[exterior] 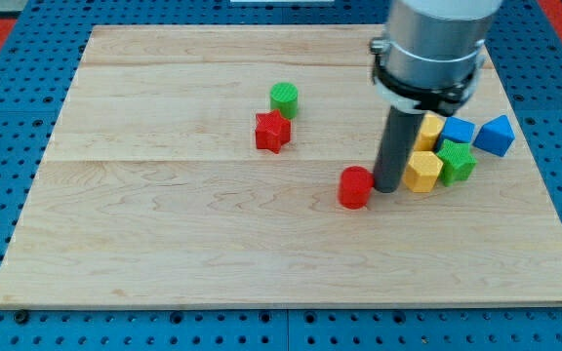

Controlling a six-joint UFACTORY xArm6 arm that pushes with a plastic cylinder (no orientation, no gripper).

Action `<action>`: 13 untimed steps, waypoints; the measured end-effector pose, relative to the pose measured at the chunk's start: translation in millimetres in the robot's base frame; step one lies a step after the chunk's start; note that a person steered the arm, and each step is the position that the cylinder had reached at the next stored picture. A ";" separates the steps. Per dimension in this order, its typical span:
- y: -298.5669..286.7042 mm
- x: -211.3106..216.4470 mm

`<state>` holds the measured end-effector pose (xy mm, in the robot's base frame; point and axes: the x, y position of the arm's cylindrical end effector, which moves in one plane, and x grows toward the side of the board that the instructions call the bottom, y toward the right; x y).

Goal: Move the hexagon and red circle diagonal to each other below the red star

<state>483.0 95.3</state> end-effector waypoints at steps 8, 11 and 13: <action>130.6 64.7; 152.2 -4.5; 149.9 -29.1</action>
<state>453.9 245.3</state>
